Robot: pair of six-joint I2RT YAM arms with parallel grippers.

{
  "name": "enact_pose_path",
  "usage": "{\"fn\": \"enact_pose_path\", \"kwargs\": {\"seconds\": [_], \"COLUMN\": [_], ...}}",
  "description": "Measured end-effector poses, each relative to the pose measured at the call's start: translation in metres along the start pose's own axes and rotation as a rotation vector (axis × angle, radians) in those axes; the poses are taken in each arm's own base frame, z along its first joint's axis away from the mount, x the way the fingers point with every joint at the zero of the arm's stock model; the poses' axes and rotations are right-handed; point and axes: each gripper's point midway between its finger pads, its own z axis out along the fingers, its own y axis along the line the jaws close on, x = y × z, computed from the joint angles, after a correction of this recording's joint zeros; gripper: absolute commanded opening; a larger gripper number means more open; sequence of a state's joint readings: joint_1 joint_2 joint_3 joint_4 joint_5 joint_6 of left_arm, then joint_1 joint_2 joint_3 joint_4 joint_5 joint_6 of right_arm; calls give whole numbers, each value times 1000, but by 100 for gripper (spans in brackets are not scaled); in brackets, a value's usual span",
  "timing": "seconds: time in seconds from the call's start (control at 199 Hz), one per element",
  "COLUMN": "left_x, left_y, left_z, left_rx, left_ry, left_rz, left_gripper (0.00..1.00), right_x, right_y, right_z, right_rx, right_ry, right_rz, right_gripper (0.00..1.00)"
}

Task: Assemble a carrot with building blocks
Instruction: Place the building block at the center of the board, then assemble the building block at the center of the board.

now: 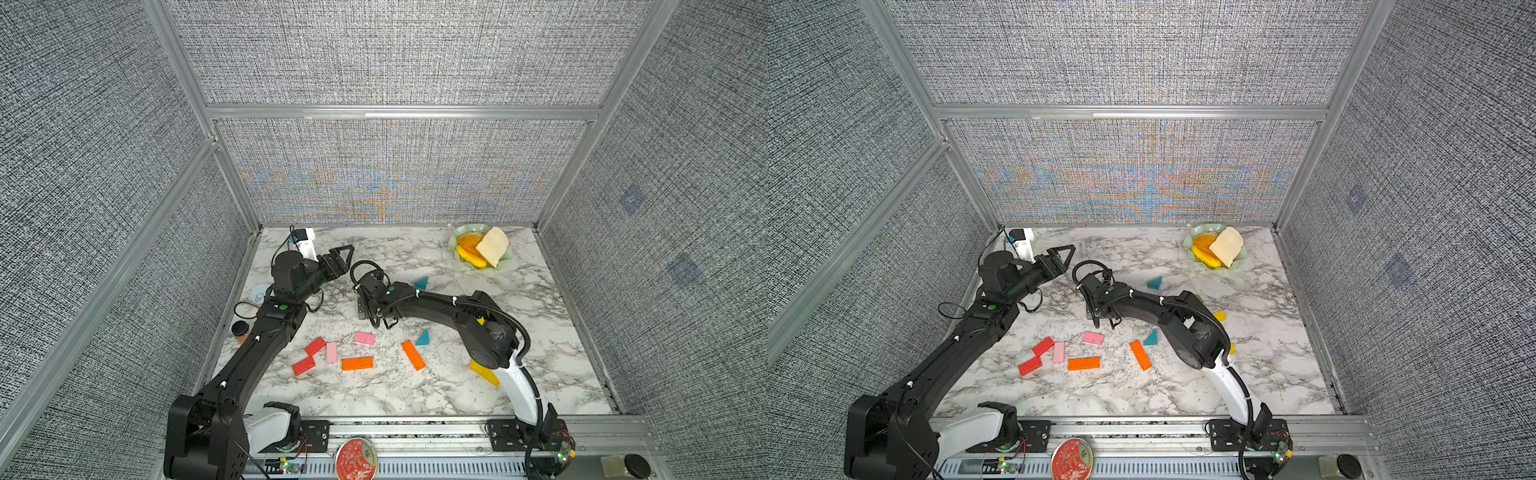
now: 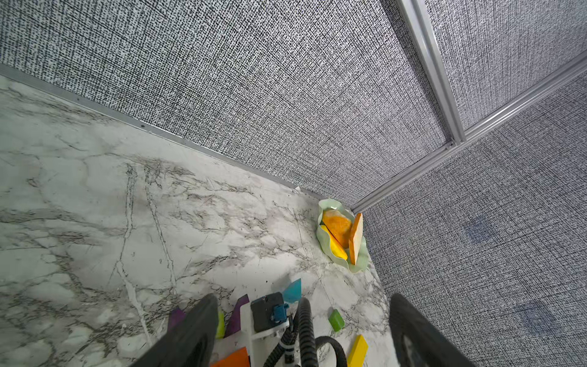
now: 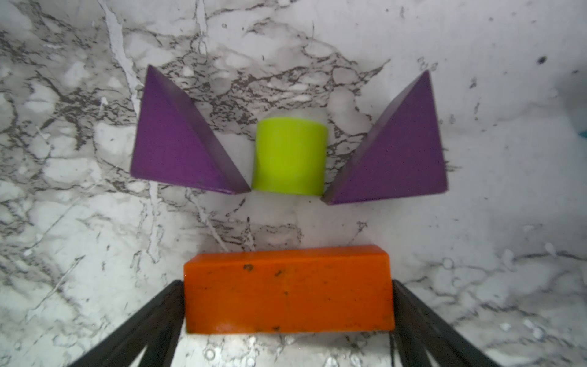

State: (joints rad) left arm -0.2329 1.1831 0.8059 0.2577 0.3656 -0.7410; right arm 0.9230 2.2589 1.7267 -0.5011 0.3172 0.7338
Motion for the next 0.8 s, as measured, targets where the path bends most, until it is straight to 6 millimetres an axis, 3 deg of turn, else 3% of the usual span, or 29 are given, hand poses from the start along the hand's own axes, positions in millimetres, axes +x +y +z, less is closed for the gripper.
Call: {"fn": "enact_pose_path", "kwargs": {"seconds": [0.356,0.446,0.512,0.587,0.697,0.803], "left_x": [1,1,2,2,3,2], "left_y": [1,2,5,7,8,7], "left_z": [0,0,0,0,1,1], "left_rx": [-2,-10,-24,-33,-35,-34], "left_ry": [2,3,5,4,7,5], "left_rz": [3,4,3,3,1,3], "left_gripper": [85,86,85,85,85,85], "right_x": [-20,-16,-8,2,14,17], "right_y": [0,-6,-14,-22,-29,-31], "right_z": [-40,-48,-51,-51,-43,-31], "right_rx": [-50,-44,-34,-23,-26,-37], "right_ry": [-67,-69,-60,-44,2,35], "right_rz": [-6,-39,-73,-122,-212,-251], "right_gripper": [98,90,78,74,62,60]}}
